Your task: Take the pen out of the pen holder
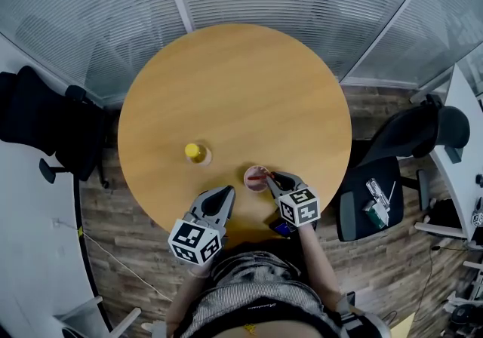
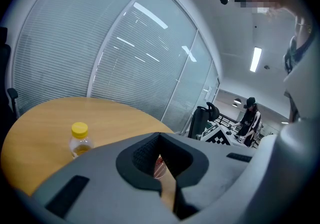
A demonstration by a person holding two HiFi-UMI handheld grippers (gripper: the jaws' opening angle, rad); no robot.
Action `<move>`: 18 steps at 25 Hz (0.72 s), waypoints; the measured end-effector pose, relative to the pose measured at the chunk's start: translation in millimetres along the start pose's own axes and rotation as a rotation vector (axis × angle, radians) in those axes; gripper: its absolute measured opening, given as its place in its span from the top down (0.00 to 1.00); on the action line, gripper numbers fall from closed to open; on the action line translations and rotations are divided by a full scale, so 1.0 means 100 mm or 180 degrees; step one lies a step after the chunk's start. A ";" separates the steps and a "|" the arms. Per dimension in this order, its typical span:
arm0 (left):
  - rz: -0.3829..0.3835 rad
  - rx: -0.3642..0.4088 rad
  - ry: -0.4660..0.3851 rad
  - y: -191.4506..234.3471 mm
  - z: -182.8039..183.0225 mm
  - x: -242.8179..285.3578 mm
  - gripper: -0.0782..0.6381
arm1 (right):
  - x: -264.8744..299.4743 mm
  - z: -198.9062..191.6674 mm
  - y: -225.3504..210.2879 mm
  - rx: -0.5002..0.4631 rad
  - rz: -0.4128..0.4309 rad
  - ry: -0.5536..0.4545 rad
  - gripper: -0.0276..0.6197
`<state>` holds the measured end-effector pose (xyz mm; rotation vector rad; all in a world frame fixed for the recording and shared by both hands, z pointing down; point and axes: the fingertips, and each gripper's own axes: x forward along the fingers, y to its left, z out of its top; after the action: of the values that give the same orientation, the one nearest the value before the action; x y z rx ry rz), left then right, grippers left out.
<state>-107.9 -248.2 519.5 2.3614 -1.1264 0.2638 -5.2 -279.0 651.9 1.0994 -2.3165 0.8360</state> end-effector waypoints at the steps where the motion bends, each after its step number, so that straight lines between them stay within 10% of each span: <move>1: -0.0004 0.0006 0.0004 0.00 0.00 0.00 0.88 | -0.02 0.02 0.02 -0.0090 -0.0011 -0.0004 0.86; 8: -0.0045 0.0064 0.0041 -0.06 -0.05 -0.01 0.88 | -0.21 0.23 0.26 -0.0862 -0.0126 0.0027 0.87; 18: -0.0131 0.0082 -0.0106 -0.17 0.05 -0.06 0.88 | -0.65 0.73 0.70 -0.1212 -0.0063 -0.0216 0.87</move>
<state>-98.8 -238.1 506.9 2.4170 -1.0944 0.2268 -32.5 -259.4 536.9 0.9904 -2.3838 0.3312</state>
